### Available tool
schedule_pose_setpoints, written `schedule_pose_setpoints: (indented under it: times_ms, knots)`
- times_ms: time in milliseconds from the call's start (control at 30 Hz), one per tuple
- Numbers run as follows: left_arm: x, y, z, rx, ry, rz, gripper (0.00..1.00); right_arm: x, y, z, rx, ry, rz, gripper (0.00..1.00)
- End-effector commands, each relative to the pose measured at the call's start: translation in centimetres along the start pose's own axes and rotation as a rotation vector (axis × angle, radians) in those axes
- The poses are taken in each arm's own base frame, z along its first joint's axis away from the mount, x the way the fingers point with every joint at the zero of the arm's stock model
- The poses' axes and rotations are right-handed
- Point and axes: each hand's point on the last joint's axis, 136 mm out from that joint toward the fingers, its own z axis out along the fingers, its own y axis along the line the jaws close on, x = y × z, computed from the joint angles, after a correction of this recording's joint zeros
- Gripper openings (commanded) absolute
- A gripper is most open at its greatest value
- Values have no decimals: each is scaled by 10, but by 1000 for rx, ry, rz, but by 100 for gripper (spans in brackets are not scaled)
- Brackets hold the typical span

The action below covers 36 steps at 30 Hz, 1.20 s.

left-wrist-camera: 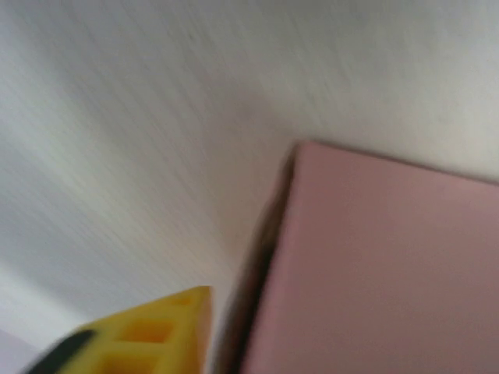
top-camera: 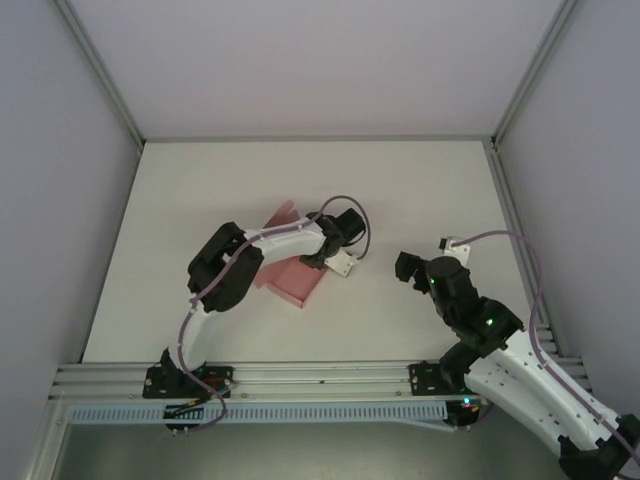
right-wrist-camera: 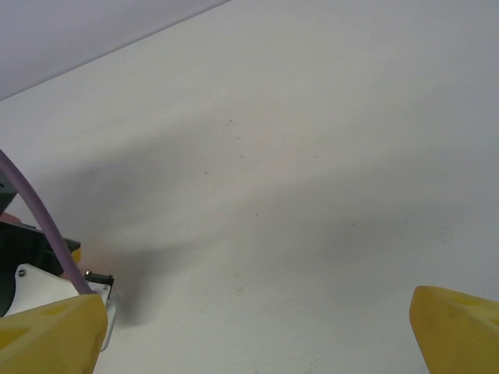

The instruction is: Assemble paper box

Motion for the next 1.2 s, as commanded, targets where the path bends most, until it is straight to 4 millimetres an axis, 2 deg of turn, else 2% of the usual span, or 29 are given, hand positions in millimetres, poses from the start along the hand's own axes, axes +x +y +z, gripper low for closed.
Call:
schedule_pose_setpoints:
  times_ms: [0, 33, 100, 167, 300, 433, 533, 633, 700, 767, 833, 867, 967, 1067, 1167]
  knots:
    - [-19, 22, -7, -56, -49, -12, 53, -6, -9, -6, 37, -20, 9, 100]
    - [-19, 24, -12, -53, -58, -26, 65, -6, -10, -6, 42, -21, 10, 100]
    - [-18, 29, -25, -54, -74, -48, 76, -4, -12, -6, 46, -19, 13, 100]
    - [-14, 37, -40, -83, -97, -81, 79, -3, -12, -6, 39, -18, 13, 100]
    - [-9, 45, -74, -116, -162, -147, 100, 0, -10, -5, 20, -10, -1, 100]
    - [-5, 52, -120, -158, -301, -255, 100, -3, 4, -5, -40, -5, -34, 100]
    - [2, 65, -166, -228, -486, -396, 100, -6, 16, -5, -82, 5, -78, 100]
    - [37, 95, -208, -370, -658, -723, 100, -6, 32, 3, -120, 34, -123, 100]
    - [78, 109, -227, -444, -756, -1050, 100, -1, 51, 14, -170, 81, -166, 100]
    - [122, 108, -232, -451, -822, -1410, 100, 4, 70, 27, -209, 138, -205, 100]
    - [156, 91, -225, -406, -843, -1715, 100, 12, 89, 42, -242, 203, -245, 100]
    - [167, 78, -218, -380, -858, -1821, 100, 16, 99, 52, -252, 238, -271, 100]
    - [187, 41, -199, -382, -877, -1990, 100, 26, 124, 76, -256, 309, -368, 99]
    - [210, 3, -174, -371, -757, -2163, 100, 36, 154, 95, -289, 353, -478, 98]
    - [214, -20, -162, -346, -668, -2194, 100, 55, 180, 115, -348, 425, -515, 93]
